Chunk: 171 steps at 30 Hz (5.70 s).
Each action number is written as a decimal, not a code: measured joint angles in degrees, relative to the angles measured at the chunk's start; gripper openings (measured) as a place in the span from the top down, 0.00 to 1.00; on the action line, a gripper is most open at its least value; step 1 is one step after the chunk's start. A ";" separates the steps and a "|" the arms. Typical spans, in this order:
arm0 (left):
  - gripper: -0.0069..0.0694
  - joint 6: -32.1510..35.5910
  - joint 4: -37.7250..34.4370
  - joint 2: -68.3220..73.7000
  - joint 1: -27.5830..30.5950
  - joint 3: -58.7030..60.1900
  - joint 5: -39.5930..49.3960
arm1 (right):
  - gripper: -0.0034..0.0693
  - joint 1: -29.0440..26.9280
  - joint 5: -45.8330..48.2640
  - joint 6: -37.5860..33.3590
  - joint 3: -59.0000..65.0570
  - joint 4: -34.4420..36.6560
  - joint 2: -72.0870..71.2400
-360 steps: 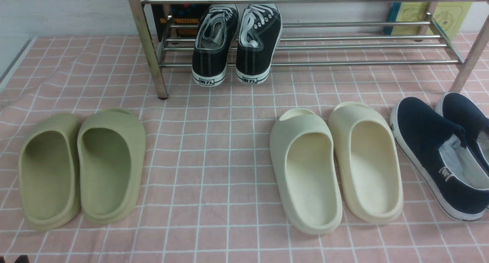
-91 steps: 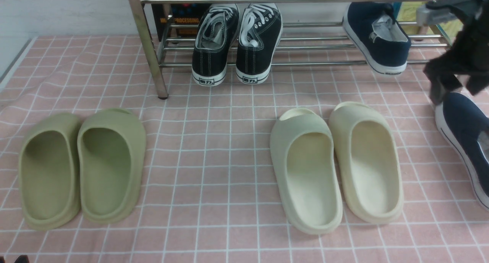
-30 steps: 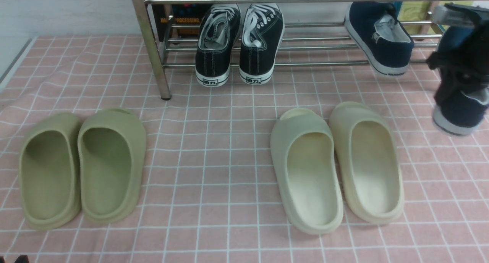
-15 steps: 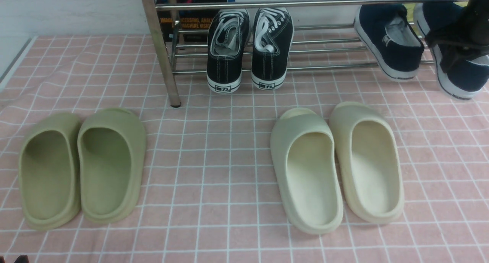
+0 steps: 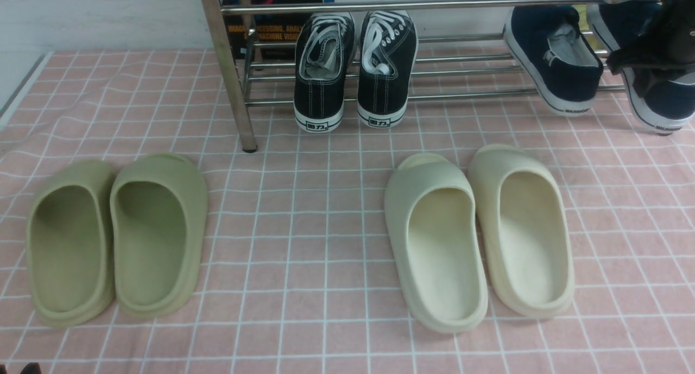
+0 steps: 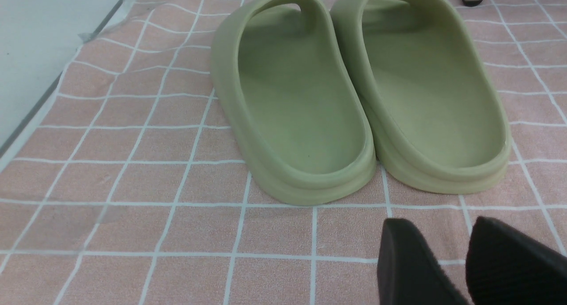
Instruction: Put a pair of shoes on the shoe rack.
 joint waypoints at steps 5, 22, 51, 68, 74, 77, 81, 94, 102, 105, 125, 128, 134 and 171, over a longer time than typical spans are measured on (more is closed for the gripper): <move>0.60 0.00 0.00 0.00 0.00 0.00 0.00 | 0.93 0.00 -3.98 -0.04 0.00 -1.54 1.51; 0.60 0.00 0.00 0.00 0.00 0.00 0.00 | 0.90 0.42 -17.81 -0.51 0.07 -0.91 6.61; 0.60 0.00 0.05 0.00 0.00 0.00 0.00 | 0.97 -0.44 6.18 -0.96 -4.69 -0.96 -8.35; 0.60 0.00 0.05 0.00 0.00 0.00 0.00 | 0.97 -8.59 -0.60 -0.96 21.66 8.49 -32.31; 0.60 0.00 0.05 0.00 0.00 0.00 0.00 | 0.96 -8.59 -12.37 -3.21 42.50 17.17 -58.05; 0.60 0.00 0.05 0.00 0.00 0.00 0.00 | 0.96 -8.59 -16.47 -3.71 50.32 18.99 -69.44; 0.60 0.00 0.05 0.00 0.00 0.00 0.00 | 0.96 -8.59 -19.78 -3.92 58.33 19.96 -83.19; 0.60 0.00 0.05 0.00 0.00 0.00 0.00 | 0.96 -8.59 -17.99 -3.92 63.75 25.31 -96.92; 0.60 0.00 0.05 0.00 0.00 0.00 0.00 | 0.95 -8.59 -16.99 -3.92 64.40 27.22 -96.95; 0.60 0.00 0.05 0.00 0.00 0.00 0.00 | 0.96 -8.59 -18.80 -3.92 65.16 27.77 -96.96; 0.60 0.00 0.05 0.00 0.00 0.00 0.00 | 0.97 -4.90 -50.82 18.02 107.82 3.42 -113.23; 0.60 0.00 0.05 0.00 0.00 0.00 0.00 | 0.97 -4.90 -54.35 15.51 114.14 3.10 -116.83; 0.60 0.00 0.05 0.00 0.00 0.00 0.00 | 0.97 -4.61 -50.14 14.09 118.51 2.21 -120.45; 0.60 0.00 0.05 0.00 0.00 0.00 0.00 | 0.96 0.72 -44.44 13.95 118.15 0.16 -120.45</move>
